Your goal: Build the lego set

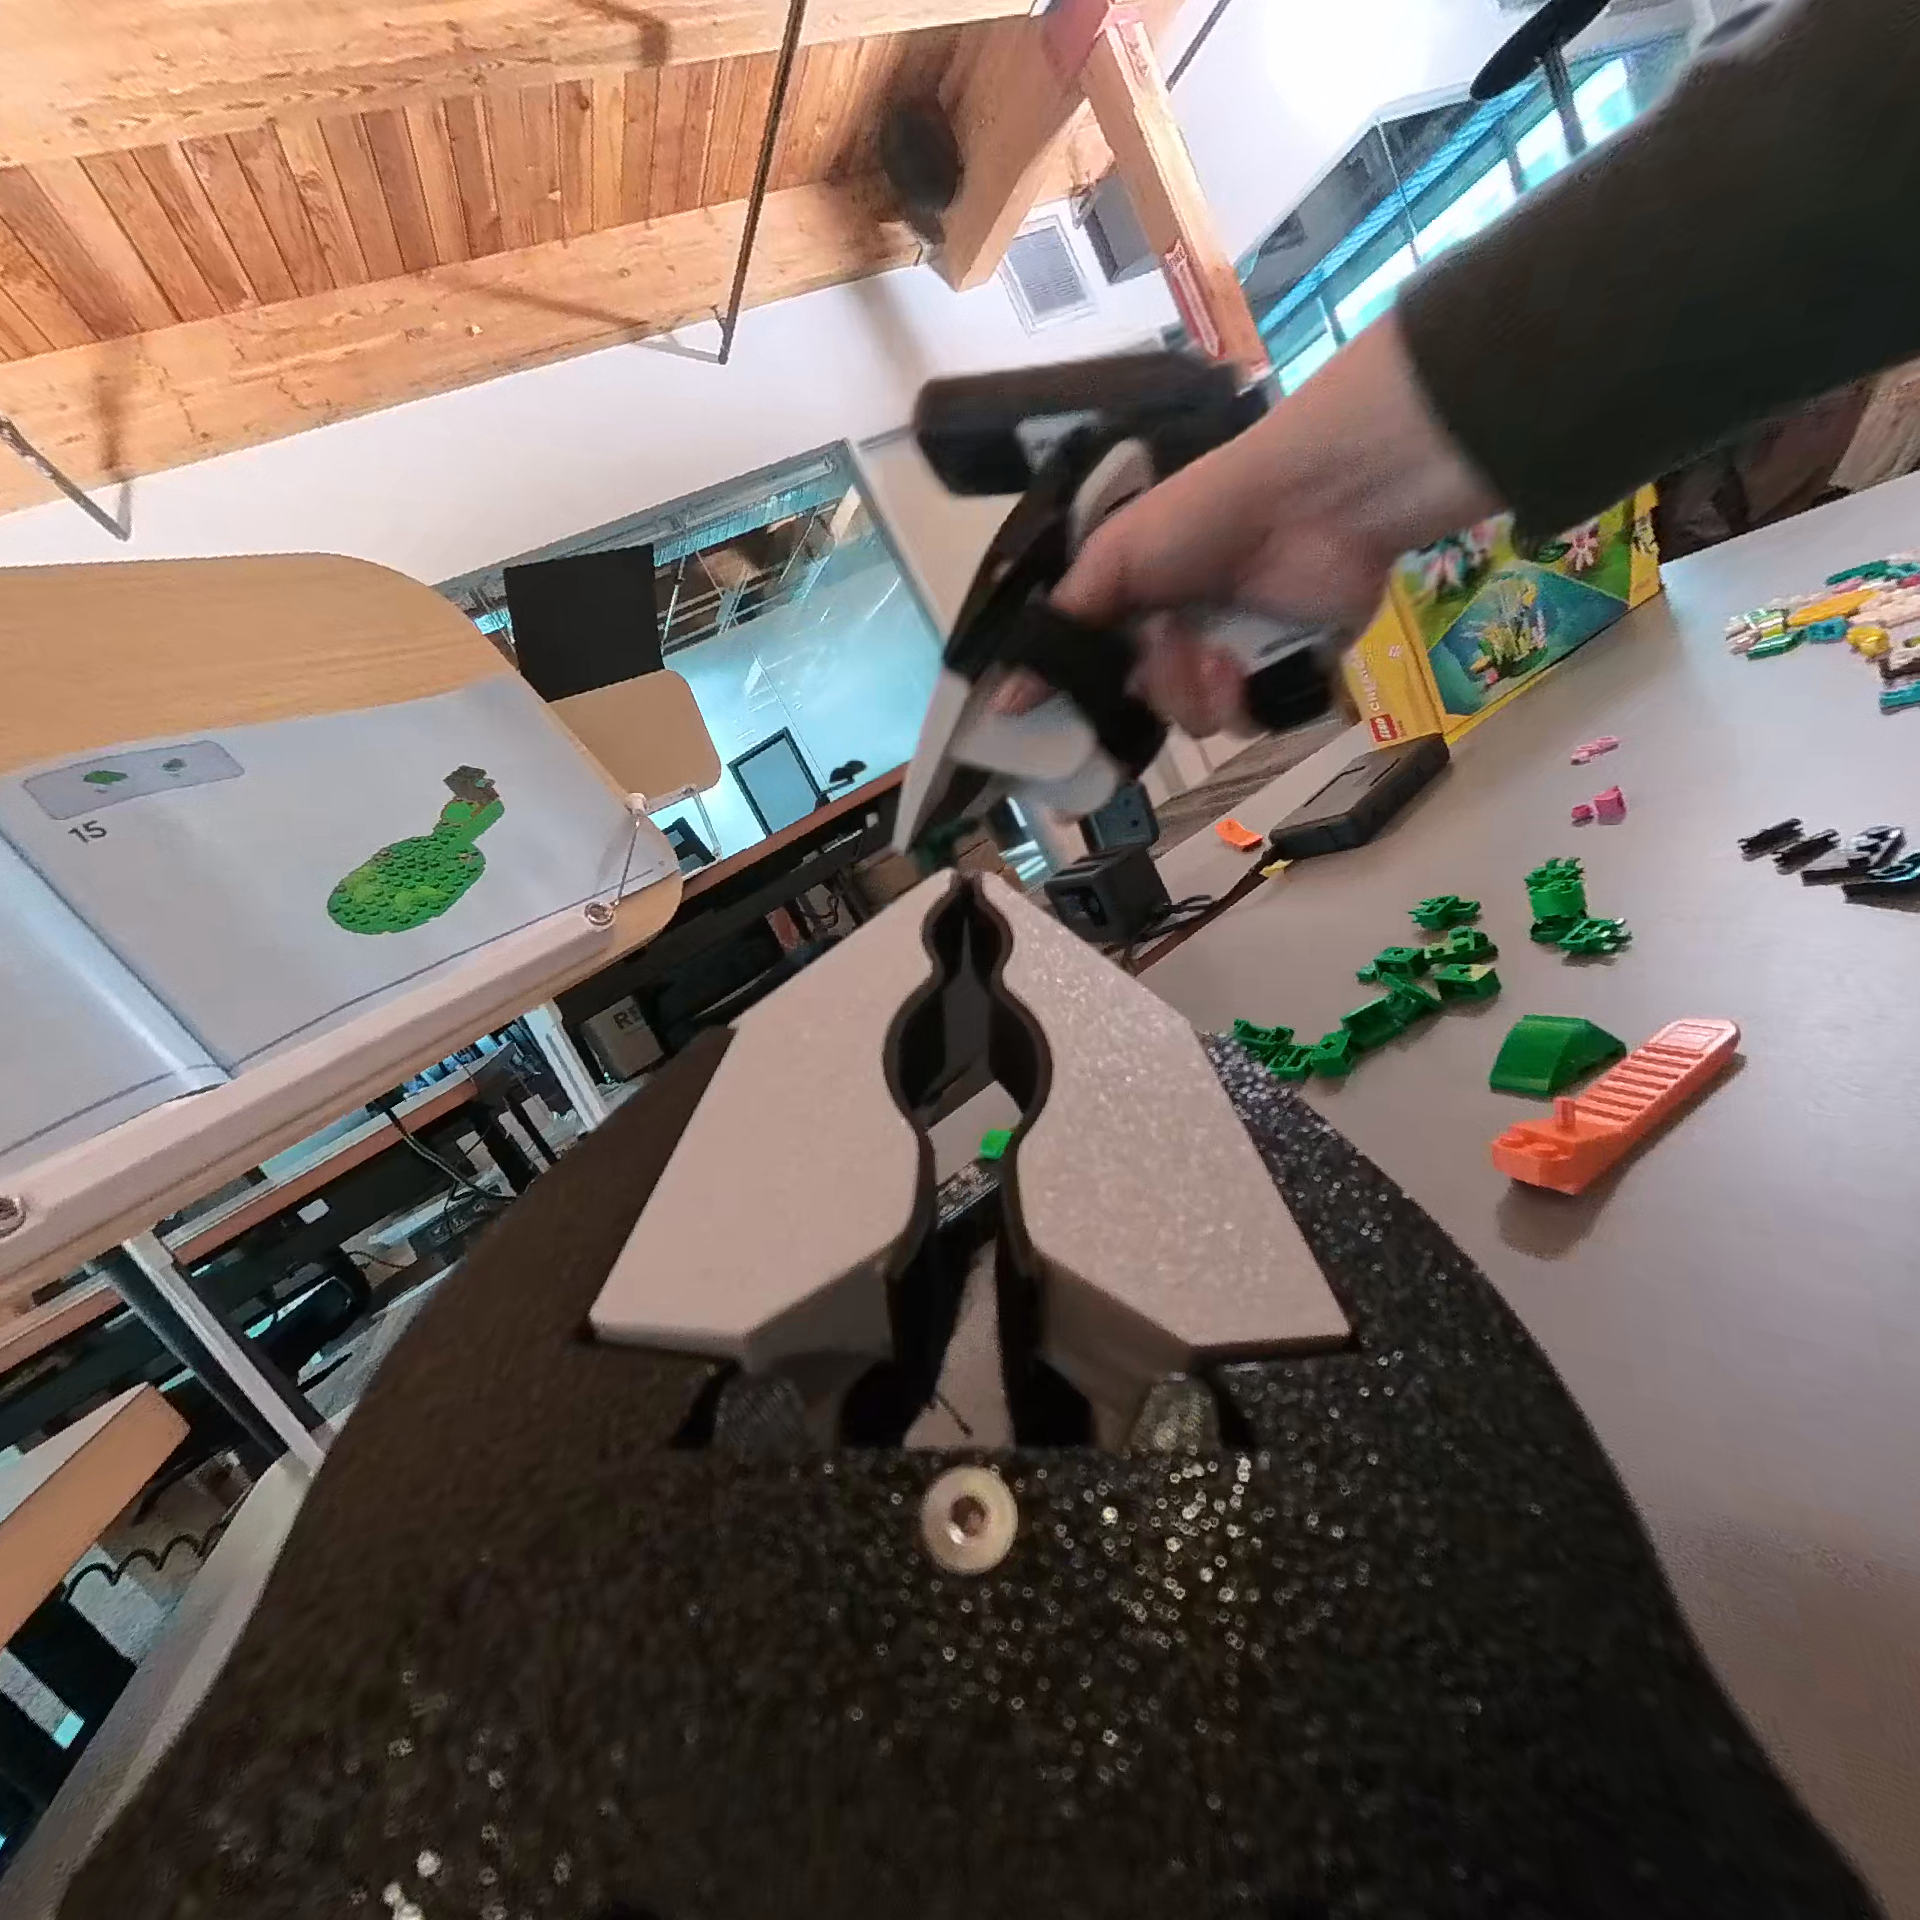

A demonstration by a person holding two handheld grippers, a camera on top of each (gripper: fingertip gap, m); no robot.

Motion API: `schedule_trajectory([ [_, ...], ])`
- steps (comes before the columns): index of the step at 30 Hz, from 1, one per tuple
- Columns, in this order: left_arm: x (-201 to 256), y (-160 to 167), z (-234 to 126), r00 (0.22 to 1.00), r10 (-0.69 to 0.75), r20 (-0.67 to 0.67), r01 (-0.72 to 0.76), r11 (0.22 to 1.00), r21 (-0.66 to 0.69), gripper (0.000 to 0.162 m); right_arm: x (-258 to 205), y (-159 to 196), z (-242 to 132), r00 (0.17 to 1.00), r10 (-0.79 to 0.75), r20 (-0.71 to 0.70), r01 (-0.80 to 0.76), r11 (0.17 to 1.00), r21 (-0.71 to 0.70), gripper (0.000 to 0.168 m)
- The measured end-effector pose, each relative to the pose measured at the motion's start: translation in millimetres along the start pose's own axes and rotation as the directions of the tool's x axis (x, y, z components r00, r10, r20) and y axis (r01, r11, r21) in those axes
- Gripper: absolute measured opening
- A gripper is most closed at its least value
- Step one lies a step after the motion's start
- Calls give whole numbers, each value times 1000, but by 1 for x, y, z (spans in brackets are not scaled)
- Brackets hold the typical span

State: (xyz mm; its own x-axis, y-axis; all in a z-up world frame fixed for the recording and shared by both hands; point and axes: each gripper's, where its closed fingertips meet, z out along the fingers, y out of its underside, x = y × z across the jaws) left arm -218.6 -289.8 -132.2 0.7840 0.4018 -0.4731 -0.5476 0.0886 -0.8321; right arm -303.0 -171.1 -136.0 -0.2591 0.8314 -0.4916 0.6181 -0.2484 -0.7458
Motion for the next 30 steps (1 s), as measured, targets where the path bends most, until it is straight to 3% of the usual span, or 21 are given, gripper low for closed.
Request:
schedule_trajectory([
  [7, 15, -10, -11, 999, 21, -45, -19, 999, 26, 0, -78, 81, -96, 978, -88, 187, 68, 991, 113, 15],
  [12, 34, -29, -27, 997, -8, -74, 12, 999, 51, 0, -90, 137, -144, 950, -305, 63, 291, 942, 168, 15],
  [16, 59, -48, -42, 995, 18, -103, -11, 998, 60, 0, -92, 175, -165, 847, -524, -91, 531, 822, 206, 15],
  [19, 77, -59, -52, 989, 82, -122, -75, 996, 57, 0, -92, 192, -177, 653, -699, -292, 756, 617, 216, 15],
  [21, 90, -65, -57, 981, 112, -156, -103, 993, 62, 1, -100, 197, -185, 439, -790, -429, 898, 400, 183, 15],
  [23, 104, -66, -60, 971, 124, -203, -117, 992, 50, 4, -110, 200, -186, 233, -846, -480, 972, 216, 91, 15],
  [25, 112, -67, -62, 968, 120, -220, -113, 993, 47, 6, -120, 196, -188, 137, -838, -528, 991, 117, 71, 15],
  [27, 115, -69, -63, 970, 96, -224, -89, 995, 41, 8, -129, 198, -191, 115, -826, -552, 993, 75, 94, 15],
  [30, 116, -79, -65, 972, 22, -235, -10, 999, 50, 22, -140, 202, -196, -67, -800, -596, 996, -88, 6, 15],
])
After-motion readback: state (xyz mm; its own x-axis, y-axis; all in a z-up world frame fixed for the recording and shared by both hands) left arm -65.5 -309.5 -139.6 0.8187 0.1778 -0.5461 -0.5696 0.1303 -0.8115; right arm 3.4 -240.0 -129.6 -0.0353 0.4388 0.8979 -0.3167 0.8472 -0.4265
